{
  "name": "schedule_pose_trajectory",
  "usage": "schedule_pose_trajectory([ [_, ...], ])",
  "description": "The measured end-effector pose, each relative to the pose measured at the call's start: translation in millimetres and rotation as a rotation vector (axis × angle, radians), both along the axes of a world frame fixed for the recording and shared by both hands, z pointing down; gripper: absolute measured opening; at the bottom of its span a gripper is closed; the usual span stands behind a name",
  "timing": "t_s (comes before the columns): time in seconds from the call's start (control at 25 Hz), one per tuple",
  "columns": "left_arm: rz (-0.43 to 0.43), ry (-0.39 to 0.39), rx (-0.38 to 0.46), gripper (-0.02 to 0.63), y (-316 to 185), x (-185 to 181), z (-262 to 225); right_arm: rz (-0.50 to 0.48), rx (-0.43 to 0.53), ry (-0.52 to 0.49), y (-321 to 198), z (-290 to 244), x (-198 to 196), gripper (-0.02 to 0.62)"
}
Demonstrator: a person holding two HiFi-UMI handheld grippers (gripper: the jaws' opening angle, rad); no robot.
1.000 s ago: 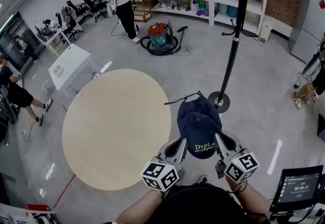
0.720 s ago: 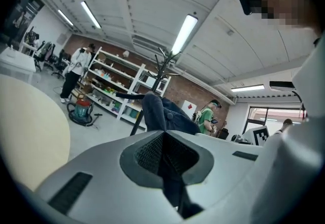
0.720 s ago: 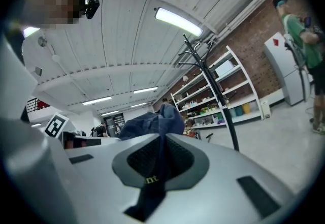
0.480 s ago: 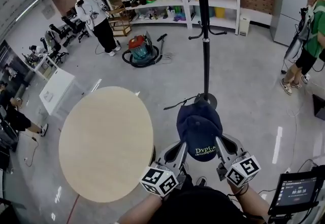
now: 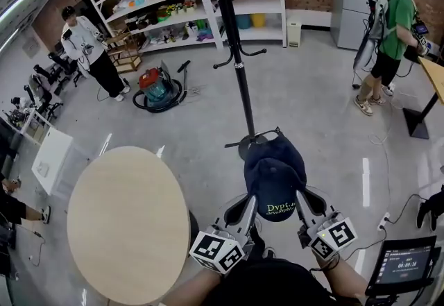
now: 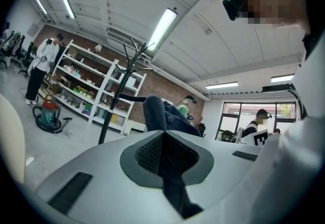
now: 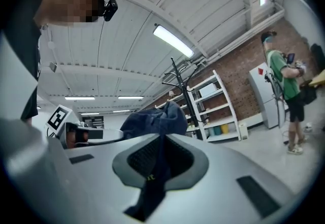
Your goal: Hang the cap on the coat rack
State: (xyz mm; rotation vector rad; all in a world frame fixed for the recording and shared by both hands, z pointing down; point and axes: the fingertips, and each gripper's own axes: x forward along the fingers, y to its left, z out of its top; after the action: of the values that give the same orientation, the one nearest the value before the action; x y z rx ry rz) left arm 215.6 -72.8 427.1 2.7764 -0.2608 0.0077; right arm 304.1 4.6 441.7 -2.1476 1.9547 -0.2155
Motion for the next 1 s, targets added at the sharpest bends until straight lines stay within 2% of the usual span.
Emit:
schedule_pose_trajectory([
  [0.12,0.031,0.005,0.024,0.014,-1.5,15.5,-5.0,0.032,0.002,0.006,-1.7,-3.2,15.2,0.031],
  [0.28,0.032,0.003,0.061,0.014,-21.9,31.8,-8.9,0.047,-0.002,0.011,-21.1,-7.8,29.5,0.031],
  [0.48,0.027,0.031,0.056,0.014,-62.7,51.7,-20.5,0.048,-0.001,0.033,-62.1,-20.7,50.6,0.031],
  [0.72,0.033,0.09,0.068,0.014,-107.2,66.1,-41.3,0.05,0.009,0.093,-107.6,-42.3,65.9,0.031],
  [1.0,0.054,0.166,0.091,0.014,-142.5,76.6,-61.4,0.065,0.041,0.153,-138.2,-66.1,73.7,0.031],
])
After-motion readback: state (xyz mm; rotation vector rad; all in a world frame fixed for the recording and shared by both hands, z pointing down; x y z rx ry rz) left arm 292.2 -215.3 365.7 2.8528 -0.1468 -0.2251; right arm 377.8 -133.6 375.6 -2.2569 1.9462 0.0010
